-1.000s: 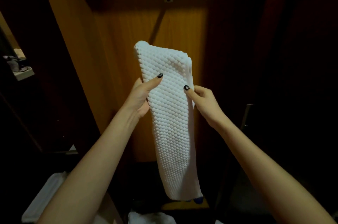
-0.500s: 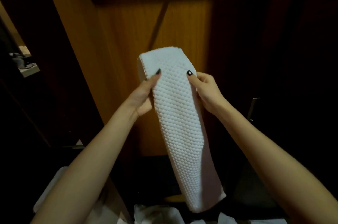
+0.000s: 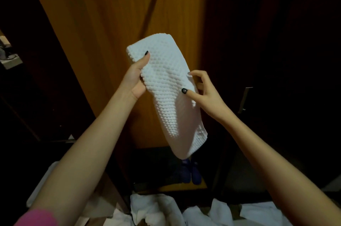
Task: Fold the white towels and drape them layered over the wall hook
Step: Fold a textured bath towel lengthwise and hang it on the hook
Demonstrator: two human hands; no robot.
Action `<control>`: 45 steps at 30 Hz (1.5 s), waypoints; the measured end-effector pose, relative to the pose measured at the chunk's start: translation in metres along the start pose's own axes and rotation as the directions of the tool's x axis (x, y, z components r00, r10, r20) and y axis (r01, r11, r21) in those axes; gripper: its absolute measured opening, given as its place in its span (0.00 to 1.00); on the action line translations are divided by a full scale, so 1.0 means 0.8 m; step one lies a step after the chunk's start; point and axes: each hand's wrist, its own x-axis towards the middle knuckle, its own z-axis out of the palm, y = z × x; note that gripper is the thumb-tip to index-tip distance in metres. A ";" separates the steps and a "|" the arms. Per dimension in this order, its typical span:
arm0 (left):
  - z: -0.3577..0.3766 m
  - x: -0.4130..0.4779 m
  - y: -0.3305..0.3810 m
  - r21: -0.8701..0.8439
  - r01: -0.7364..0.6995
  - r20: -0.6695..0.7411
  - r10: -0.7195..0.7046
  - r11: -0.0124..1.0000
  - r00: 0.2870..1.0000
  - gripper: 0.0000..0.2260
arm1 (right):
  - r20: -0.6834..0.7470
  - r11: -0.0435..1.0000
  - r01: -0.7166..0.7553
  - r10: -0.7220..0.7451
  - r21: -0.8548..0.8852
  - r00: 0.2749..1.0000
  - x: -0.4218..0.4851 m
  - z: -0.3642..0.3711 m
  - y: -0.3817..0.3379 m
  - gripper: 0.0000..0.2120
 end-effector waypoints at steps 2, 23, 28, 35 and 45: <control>0.004 0.008 0.004 0.016 -0.004 0.016 0.004 1.000 1.000 0.13 | -0.013 0.996 -0.069 0.070 0.061 0.997 0.000 0.001 0.007 0.14; 0.027 0.055 0.007 0.124 -0.023 -0.020 0.026 0.992 0.999 0.21 | -0.101 0.969 -0.230 0.238 0.084 0.966 -0.021 -0.037 0.040 0.07; 0.040 0.053 0.015 0.071 0.021 0.109 -0.028 0.997 0.994 0.17 | 0.032 0.959 -0.195 0.193 0.207 0.981 -0.015 -0.041 0.049 0.18; 0.040 0.055 0.033 0.064 -0.049 0.195 0.036 0.997 0.980 0.16 | 0.154 0.873 -0.244 0.196 0.422 0.968 0.007 -0.021 0.044 0.20; -0.010 0.067 0.051 0.087 -0.074 -0.057 0.080 0.993 0.995 0.14 | 0.348 0.871 -0.343 0.219 0.351 0.912 0.000 -0.010 0.044 0.15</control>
